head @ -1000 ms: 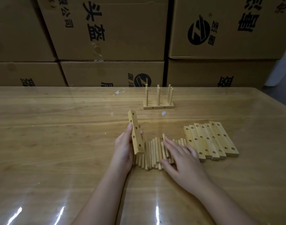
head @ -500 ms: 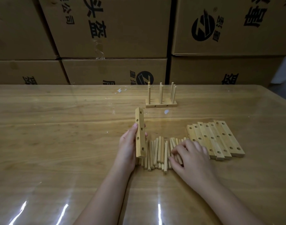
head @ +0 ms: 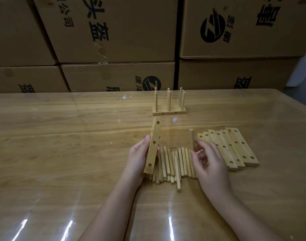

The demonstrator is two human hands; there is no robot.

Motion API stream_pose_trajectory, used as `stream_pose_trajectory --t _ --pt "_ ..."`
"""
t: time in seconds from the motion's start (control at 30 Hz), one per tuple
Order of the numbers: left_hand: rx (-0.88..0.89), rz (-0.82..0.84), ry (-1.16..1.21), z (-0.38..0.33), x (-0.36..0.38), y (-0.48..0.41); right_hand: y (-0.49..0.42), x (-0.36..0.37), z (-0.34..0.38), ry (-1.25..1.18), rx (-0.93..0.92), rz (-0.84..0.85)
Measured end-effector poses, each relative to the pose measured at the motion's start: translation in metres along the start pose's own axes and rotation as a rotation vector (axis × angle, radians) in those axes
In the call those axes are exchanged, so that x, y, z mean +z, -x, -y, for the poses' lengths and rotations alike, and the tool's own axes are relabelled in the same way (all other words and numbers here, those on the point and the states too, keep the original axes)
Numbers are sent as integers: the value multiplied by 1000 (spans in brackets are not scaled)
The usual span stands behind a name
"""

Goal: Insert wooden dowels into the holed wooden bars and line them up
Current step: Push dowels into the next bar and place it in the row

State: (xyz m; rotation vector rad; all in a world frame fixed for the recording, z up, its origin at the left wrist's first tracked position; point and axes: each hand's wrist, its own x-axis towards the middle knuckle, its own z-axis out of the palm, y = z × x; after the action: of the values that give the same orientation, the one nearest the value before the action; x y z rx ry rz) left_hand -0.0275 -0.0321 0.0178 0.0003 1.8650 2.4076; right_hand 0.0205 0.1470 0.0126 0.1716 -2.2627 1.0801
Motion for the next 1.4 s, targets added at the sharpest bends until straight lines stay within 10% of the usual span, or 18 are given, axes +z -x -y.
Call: stream_pose_trajectory --t 0.2,0.53,1.4 --pt "34 44 15 -1 0 2 -3 -2 4 -654 329 -14" --pt "33 98 8 -1 -1 4 -11 -9 2 -875 461 -103" --pt "57 204 -105 6 4 5 -7 1 -11 -554 322 -1"
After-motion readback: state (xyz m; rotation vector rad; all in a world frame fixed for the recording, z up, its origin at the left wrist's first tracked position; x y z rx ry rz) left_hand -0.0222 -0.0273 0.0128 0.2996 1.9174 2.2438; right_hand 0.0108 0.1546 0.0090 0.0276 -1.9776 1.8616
